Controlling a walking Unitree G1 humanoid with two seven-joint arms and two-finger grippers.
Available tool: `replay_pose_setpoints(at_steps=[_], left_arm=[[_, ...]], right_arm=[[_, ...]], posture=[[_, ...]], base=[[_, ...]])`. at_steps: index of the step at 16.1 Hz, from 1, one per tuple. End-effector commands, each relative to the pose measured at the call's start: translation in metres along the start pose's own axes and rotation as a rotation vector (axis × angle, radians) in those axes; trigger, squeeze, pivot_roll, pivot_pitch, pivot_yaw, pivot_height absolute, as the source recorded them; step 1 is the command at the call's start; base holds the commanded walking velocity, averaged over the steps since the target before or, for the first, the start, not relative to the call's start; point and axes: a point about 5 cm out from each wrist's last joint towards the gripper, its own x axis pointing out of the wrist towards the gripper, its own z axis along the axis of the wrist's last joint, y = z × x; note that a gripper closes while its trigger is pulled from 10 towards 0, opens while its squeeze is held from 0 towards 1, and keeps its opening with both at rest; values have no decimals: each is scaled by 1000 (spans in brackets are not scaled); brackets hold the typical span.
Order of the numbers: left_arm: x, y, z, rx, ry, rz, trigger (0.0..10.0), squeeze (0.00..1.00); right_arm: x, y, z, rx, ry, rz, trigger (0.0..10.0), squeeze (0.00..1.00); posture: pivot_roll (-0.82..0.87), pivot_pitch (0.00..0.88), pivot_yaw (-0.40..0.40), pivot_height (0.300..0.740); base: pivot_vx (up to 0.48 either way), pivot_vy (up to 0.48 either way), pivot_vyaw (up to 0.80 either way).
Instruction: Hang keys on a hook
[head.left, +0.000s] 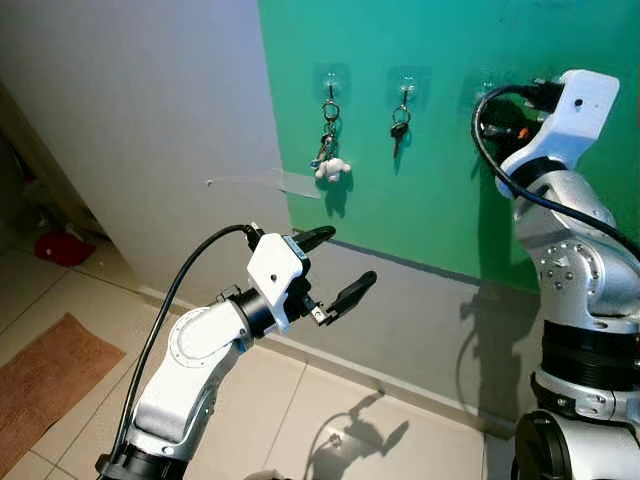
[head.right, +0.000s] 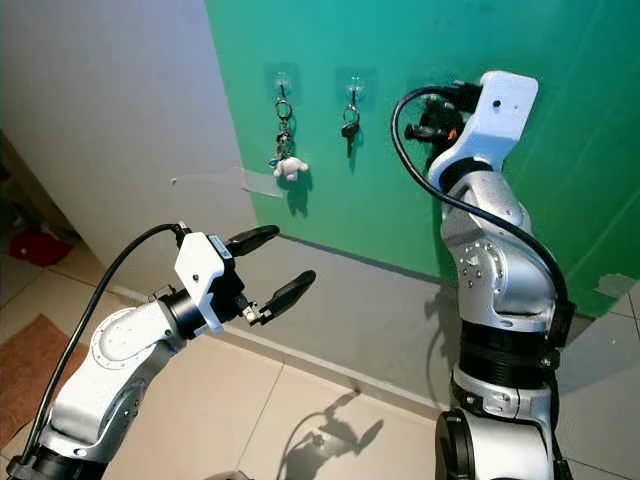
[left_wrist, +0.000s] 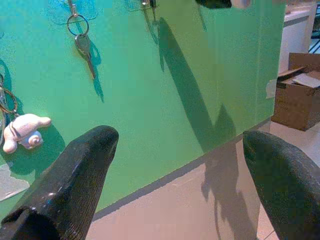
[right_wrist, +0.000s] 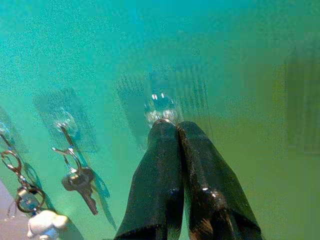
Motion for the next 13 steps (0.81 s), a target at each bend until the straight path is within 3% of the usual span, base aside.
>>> replay_pose_setpoints(at_steps=[1, 13], left_arm=[[1, 3, 3, 14, -4, -8, 10000, 0], [0, 7, 1, 16, 7, -12, 10000, 0]], right_arm=[[4, 1, 6, -8, -24, -4, 10000, 0], [12, 1, -11, -42, 50, -9, 10000, 0]], posture=[[3, 0, 51, 740], [16, 0, 56, 740]], base=[[0, 0, 0], [0, 0, 0]])
